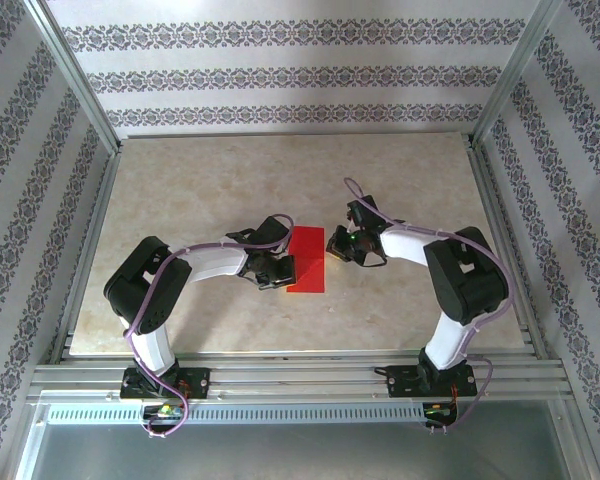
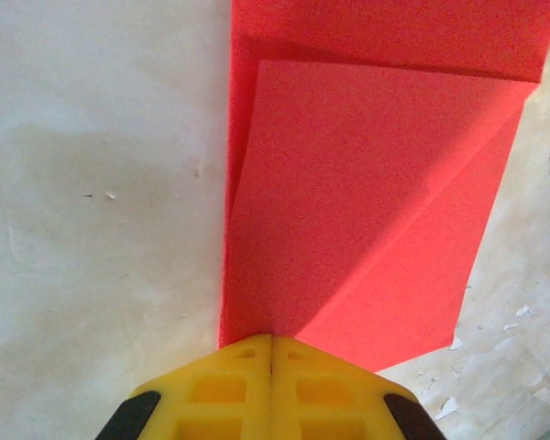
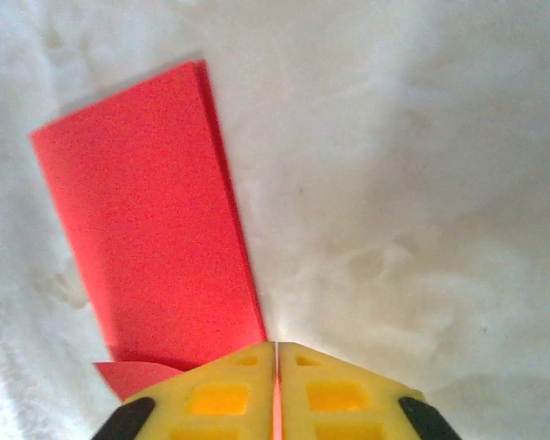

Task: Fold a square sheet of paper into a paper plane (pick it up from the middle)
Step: Fold the triangle a second time at the center of the table.

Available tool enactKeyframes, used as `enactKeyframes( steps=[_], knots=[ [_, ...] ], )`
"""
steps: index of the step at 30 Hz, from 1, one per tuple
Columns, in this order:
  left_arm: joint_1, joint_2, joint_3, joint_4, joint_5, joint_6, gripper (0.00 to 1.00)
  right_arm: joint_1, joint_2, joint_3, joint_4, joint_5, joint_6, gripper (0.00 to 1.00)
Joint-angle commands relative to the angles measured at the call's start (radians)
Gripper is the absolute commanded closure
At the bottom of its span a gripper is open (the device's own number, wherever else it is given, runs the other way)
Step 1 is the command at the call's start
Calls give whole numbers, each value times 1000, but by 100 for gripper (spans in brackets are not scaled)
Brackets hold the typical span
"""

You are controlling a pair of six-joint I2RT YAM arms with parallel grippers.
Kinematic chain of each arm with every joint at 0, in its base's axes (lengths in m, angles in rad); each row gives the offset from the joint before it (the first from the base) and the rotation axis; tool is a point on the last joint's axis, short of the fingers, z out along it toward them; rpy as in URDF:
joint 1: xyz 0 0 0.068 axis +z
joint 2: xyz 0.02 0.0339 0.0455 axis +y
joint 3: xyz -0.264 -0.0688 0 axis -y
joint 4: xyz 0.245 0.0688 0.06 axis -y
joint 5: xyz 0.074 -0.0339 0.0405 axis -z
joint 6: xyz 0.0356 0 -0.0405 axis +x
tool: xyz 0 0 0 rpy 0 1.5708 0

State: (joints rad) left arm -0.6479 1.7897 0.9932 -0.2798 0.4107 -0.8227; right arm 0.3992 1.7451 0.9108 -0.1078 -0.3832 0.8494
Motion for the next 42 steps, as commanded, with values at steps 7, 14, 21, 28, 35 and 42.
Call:
enactKeyframes(
  steps=[7, 14, 21, 28, 35, 42],
  knots=[
    [11, -84, 64, 52, -36, -18, 70, 25, -162, -138, 74, -21, 158, 63],
    [26, -38, 73, 81, -88, -32, 68, 51, -114, -133, 116, -42, 205, 56],
    [37, 18, 112, 59, -147, -23, 76, 73, -66, -118, 143, -53, 222, 56],
    [44, 64, 106, 47, -165, -48, 89, 87, -64, -126, 161, -53, 255, 55],
    [48, 68, 75, 43, -181, -87, 92, 96, -54, -119, 166, -30, 278, 55],
    [55, 78, 52, 60, -174, -109, 92, 105, -14, -93, 171, -29, 278, 56]
  ],
)
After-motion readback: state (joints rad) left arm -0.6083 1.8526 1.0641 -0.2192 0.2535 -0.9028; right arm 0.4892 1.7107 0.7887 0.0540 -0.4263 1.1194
